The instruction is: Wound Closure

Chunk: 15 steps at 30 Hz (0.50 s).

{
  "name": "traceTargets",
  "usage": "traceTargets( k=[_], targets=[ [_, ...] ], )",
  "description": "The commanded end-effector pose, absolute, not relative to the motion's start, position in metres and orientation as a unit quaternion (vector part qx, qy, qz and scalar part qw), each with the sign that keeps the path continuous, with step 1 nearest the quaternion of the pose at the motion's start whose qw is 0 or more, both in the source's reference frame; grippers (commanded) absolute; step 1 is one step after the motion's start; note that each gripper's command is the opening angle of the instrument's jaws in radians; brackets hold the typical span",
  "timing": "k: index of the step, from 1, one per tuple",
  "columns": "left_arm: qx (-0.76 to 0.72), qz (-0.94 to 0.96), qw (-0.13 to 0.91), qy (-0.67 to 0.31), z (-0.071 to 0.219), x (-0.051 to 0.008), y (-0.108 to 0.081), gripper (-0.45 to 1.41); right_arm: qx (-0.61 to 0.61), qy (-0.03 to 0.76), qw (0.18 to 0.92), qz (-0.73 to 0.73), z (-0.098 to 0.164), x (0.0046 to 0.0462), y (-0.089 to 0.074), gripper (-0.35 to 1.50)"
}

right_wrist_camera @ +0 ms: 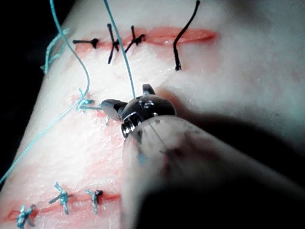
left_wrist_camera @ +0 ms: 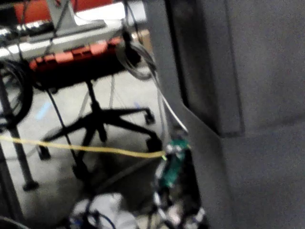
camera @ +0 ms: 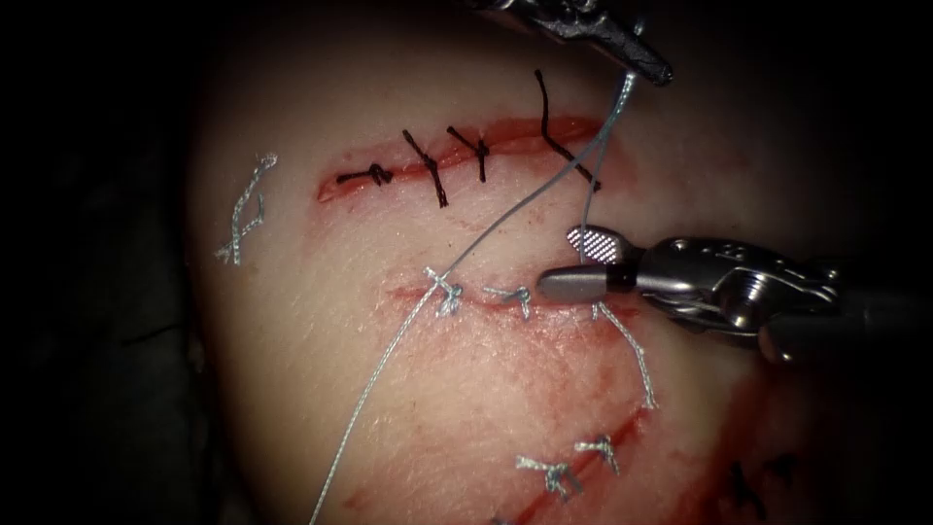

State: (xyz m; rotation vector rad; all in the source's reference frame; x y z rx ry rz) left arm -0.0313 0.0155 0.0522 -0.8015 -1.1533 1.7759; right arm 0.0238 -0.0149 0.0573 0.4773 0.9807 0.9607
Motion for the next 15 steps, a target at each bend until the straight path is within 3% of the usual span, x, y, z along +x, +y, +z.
traceTargets(
  k=[1, 15],
  targets=[
    [-0.321, 0.710, 0.425, -0.460, 0.0526, -0.0318, 0.0158, -0.45, 0.217, 0.451, 0.746, 0.439, 0.0578, 0.0249, -0.0147, 1.25],
    [-0.321, 0.709, 0.425, -0.462, 0.0520, -0.0321, 0.0158, -0.45, 0.211, 0.465, 0.737, 0.444, 0.0586, 0.0267, -0.0146, 1.20]
  ],
)
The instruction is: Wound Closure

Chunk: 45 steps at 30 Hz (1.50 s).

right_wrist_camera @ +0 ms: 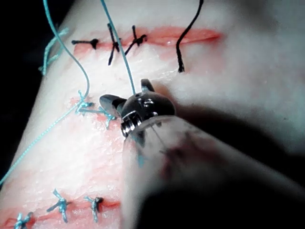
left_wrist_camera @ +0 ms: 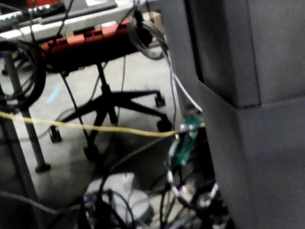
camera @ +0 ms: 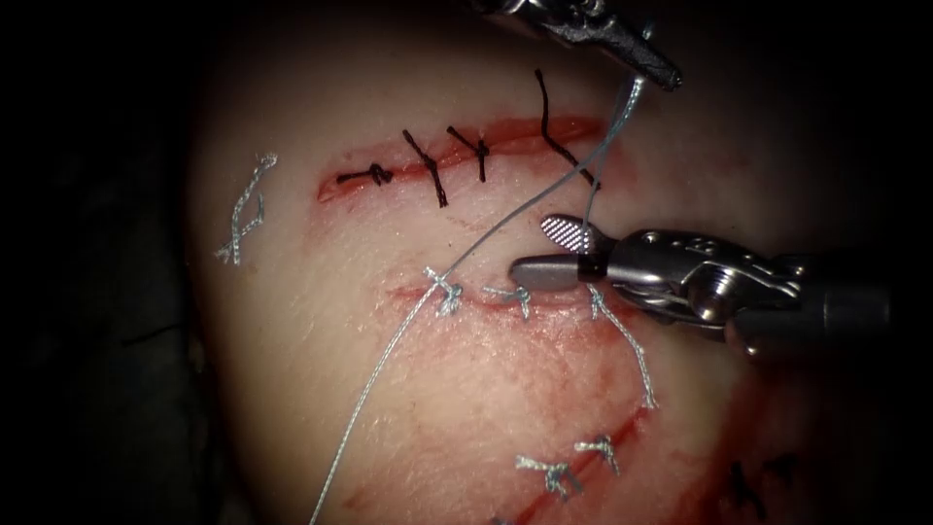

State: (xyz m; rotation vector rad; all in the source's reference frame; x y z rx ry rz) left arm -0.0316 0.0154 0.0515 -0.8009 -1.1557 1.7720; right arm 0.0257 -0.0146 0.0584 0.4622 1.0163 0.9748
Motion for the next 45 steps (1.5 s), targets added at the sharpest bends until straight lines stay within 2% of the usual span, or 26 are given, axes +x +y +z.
traceTargets(
  k=[1, 12, 15, 16, 18, 19, 39, 42, 43, 44, 45],
  targets=[
    [-0.321, 0.708, 0.426, -0.463, 0.0519, -0.0321, 0.0158, -0.45, 0.210, 0.465, 0.737, 0.444, 0.0586, 0.0268, -0.0146, 1.20],
    [-0.322, 0.705, 0.428, -0.465, 0.0509, -0.0323, 0.0159, -0.45, 0.202, 0.470, 0.741, 0.434, 0.0591, 0.0273, -0.0151, 1.13],
    [-0.322, 0.705, 0.428, -0.465, 0.0509, -0.0324, 0.0158, -0.45, 0.200, 0.471, 0.743, 0.432, 0.0591, 0.0273, -0.0152, 0.96],
    [-0.322, 0.705, 0.428, -0.465, 0.0509, -0.0324, 0.0158, -0.45, 0.200, 0.472, 0.742, 0.432, 0.0591, 0.0273, -0.0152, 0.68],
    [-0.322, 0.705, 0.428, -0.465, 0.0509, -0.0324, 0.0158, -0.45, 0.201, 0.472, 0.742, 0.431, 0.0590, 0.0272, -0.0153, -0.20],
    [-0.322, 0.705, 0.428, -0.465, 0.0509, -0.0324, 0.0158, -0.45, 0.201, 0.472, 0.742, 0.431, 0.0589, 0.0271, -0.0153, -0.35],
    [-0.327, 0.700, 0.430, -0.468, 0.0497, -0.0320, 0.0164, -0.45, 0.166, 0.468, 0.725, 0.478, 0.0580, 0.0255, -0.0131, -0.35],
    [-0.333, 0.692, 0.434, -0.471, 0.0492, -0.0323, 0.0164, -0.45, 0.144, 0.475, 0.742, 0.450, 0.0583, 0.0260, -0.0134, 0.91],
    [-0.334, 0.693, 0.433, -0.470, 0.0490, -0.0325, 0.0164, -0.45, 0.135, 0.478, 0.750, 0.437, 0.0584, 0.0263, -0.0135, 1.14],
    [-0.334, 0.692, 0.433, -0.471, 0.0488, -0.0325, 0.0164, -0.45, 0.126, 0.480, 0.756, 0.426, 0.0585, 0.0265, -0.0136, 1.26],
    [-0.336, 0.693, 0.431, -0.470, 0.0487, -0.0326, 0.0164, -0.45, 0.124, 0.480, 0.758, 0.424, 0.0586, 0.0268, -0.0139, 1.28]
  ],
)
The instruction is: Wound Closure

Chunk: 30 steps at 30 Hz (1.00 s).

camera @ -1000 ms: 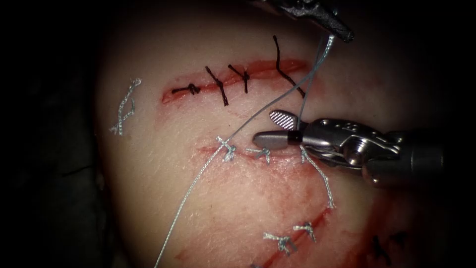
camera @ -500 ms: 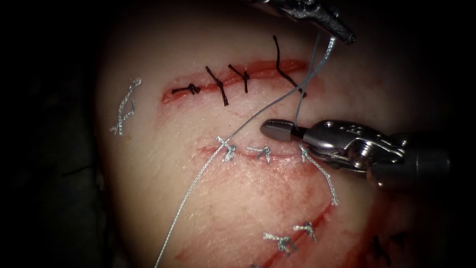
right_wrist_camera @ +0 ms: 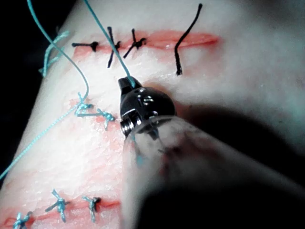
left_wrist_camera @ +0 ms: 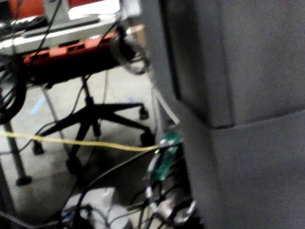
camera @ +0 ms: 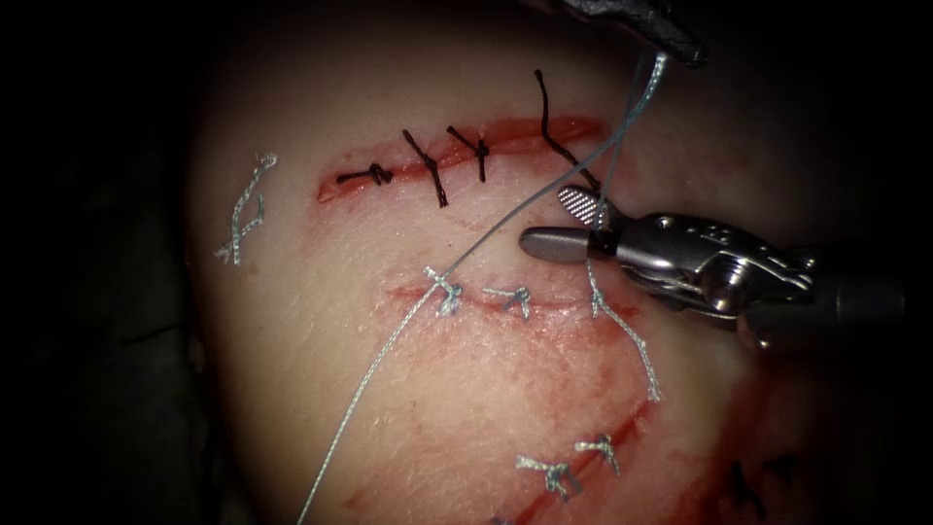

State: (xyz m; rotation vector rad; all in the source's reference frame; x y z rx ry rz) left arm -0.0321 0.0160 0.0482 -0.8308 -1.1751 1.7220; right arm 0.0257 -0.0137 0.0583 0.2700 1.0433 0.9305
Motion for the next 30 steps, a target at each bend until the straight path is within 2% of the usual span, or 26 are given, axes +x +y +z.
traceTargets(
  k=[1, 15, 21, 30],
  targets=[
    [-0.335, 0.693, 0.432, -0.471, 0.0485, -0.0326, 0.0164, -0.45, 0.123, 0.480, 0.758, 0.424, 0.0587, 0.0270, -0.0141, 1.30],
    [-0.338, 0.693, 0.431, -0.470, 0.0484, -0.0329, 0.0163, -0.45, 0.118, 0.480, 0.759, 0.424, 0.0585, 0.0278, -0.0156, 1.28],
    [-0.341, 0.691, 0.430, -0.471, 0.0477, -0.0332, 0.0163, -0.45, 0.118, 0.480, 0.758, 0.425, 0.0583, 0.0280, -0.0157, 1.38],
    [-0.343, 0.692, 0.426, -0.471, 0.0472, -0.0332, 0.0165, -0.45, 0.119, 0.479, 0.758, 0.427, 0.0577, 0.0283, -0.0159, 1.43]
  ],
)
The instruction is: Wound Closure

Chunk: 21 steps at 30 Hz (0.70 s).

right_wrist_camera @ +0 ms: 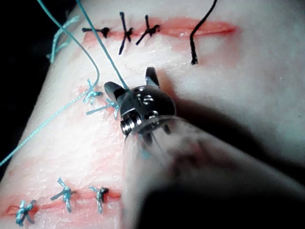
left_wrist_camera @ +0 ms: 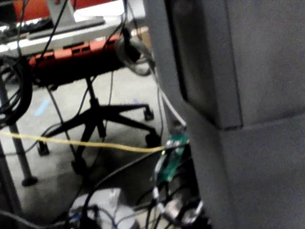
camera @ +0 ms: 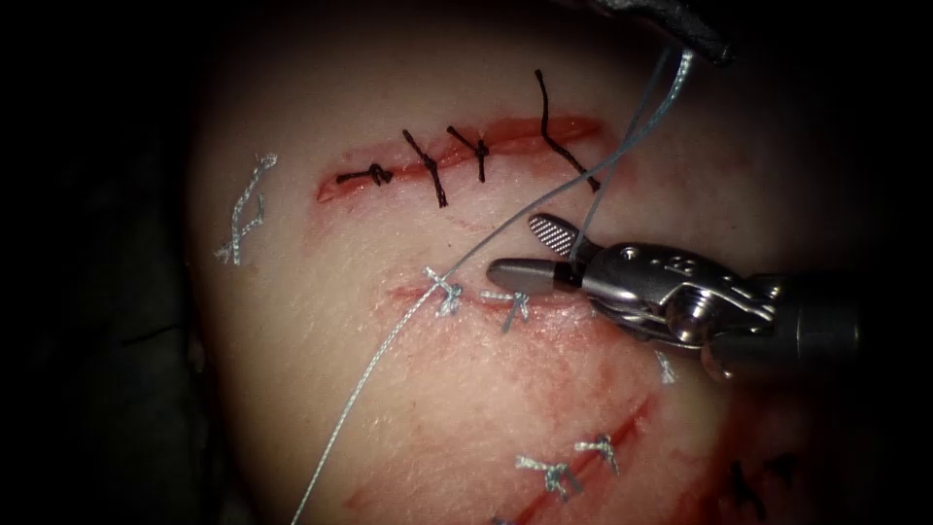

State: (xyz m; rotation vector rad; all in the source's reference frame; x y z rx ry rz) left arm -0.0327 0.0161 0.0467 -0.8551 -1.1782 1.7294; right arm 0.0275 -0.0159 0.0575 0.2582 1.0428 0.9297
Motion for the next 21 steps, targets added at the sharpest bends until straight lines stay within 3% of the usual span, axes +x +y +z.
traceTargets(
  k=[1, 7, 15, 17, 18, 21],
  targets=[
    [-0.343, 0.692, 0.426, -0.471, 0.0472, -0.0332, 0.0165, -0.45, 0.119, 0.479, 0.758, 0.427, 0.0576, 0.0283, -0.0158, 1.43],
    [-0.343, 0.692, 0.426, -0.471, 0.0472, -0.0332, 0.0164, -0.45, 0.118, 0.480, 0.759, 0.424, 0.0571, 0.0284, -0.0157, 1.43],
    [-0.343, 0.693, 0.426, -0.470, 0.0473, -0.0334, 0.0163, -0.45, 0.117, 0.479, 0.760, 0.423, 0.0570, 0.0288, -0.0156, 1.23],
    [-0.343, 0.693, 0.426, -0.470, 0.0473, -0.0334, 0.0163, -0.45, 0.124, 0.480, 0.761, 0.418, 0.0571, 0.0287, -0.0157, 1.01],
    [-0.343, 0.693, 0.426, -0.470, 0.0473, -0.0334, 0.0163, -0.45, 0.128, 0.481, 0.761, 0.416, 0.0571, 0.0286, -0.0157, 0.81],
    [-0.343, 0.693, 0.426, -0.470, 0.0473, -0.0334, 0.0163, -0.45, 0.146, 0.480, 0.758, 0.417, 0.0570, 0.0281, -0.0158, -0.35]
  ],
)
